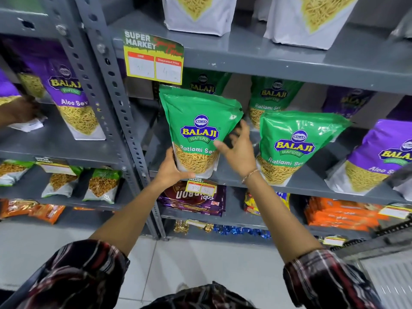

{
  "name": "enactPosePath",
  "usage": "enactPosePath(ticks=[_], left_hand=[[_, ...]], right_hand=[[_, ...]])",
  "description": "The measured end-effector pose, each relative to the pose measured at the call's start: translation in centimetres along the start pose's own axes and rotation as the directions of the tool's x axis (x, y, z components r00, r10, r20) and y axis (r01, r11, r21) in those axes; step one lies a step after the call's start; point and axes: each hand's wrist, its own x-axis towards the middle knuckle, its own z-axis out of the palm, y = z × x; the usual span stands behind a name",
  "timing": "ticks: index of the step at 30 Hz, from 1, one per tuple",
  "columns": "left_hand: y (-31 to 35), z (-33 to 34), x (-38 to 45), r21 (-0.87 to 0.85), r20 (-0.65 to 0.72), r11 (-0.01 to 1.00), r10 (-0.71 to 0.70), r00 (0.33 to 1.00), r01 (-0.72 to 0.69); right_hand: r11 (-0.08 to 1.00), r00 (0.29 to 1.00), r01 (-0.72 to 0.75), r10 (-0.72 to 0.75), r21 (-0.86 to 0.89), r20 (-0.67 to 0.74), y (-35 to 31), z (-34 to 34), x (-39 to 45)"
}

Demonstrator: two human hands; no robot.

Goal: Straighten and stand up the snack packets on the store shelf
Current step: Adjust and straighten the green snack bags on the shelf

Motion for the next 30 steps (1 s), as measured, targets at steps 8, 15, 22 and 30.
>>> enactPosePath(ticks=[8, 15, 22, 30], left_hand=[[0.1, 1.4, 0.0, 0.047, -0.140, 0.999, -0.003, 0.990, 0.010], [0.5, 1.3, 0.3, 0.082, -0.136, 0.997, 0.001, 0.991, 0.010], [0.5, 1.1, 0.5, 0.130, -0.129, 0.991, -0.010, 0.992, 0.027], [0.1, 1.0, 0.6, 0.110, -0.106, 0.994, 0.010, 0.994, 0.001]], right_hand=[[0.848, 0.970, 0.099, -0.200, -0.521, -0.141, -6.3, -2.7, 2.8], [0.616, 0.990, 0.092, -0.141, -0.783, 0.006, -9.3, -3.9, 5.6], [0.478, 0.926, 0.355, -0.296, -0.803, 0.233, -11.1, 0.8, 5.2], [0.560, 0.936, 0.281, -0.340, -0.779, 0.093, -11.4, 1.6, 5.4]])
